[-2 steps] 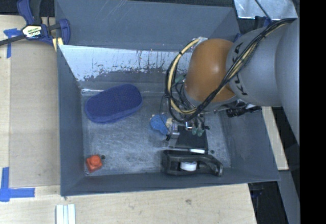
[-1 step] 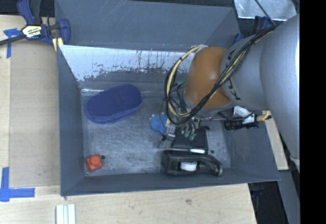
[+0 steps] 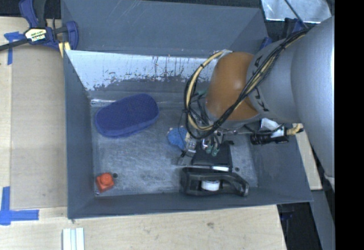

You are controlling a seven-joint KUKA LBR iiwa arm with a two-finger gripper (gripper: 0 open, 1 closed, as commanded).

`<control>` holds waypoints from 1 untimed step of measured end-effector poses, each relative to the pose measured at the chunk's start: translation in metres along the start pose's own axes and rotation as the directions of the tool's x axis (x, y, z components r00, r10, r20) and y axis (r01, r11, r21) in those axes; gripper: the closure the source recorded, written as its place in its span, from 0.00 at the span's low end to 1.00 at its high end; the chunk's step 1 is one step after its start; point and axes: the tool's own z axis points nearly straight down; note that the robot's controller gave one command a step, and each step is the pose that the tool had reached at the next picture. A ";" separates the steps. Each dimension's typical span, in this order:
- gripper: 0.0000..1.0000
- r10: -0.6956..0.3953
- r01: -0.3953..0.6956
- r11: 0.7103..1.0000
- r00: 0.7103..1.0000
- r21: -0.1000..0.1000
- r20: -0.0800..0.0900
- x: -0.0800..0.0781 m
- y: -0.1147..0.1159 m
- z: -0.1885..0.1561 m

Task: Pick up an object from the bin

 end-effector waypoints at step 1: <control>1.00 0.000 0.000 1.000 1.000 0.000 0.000 0.000 0.000 0.000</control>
Offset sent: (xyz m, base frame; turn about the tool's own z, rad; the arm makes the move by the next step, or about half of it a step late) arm 0.0000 0.0000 0.0000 0.0000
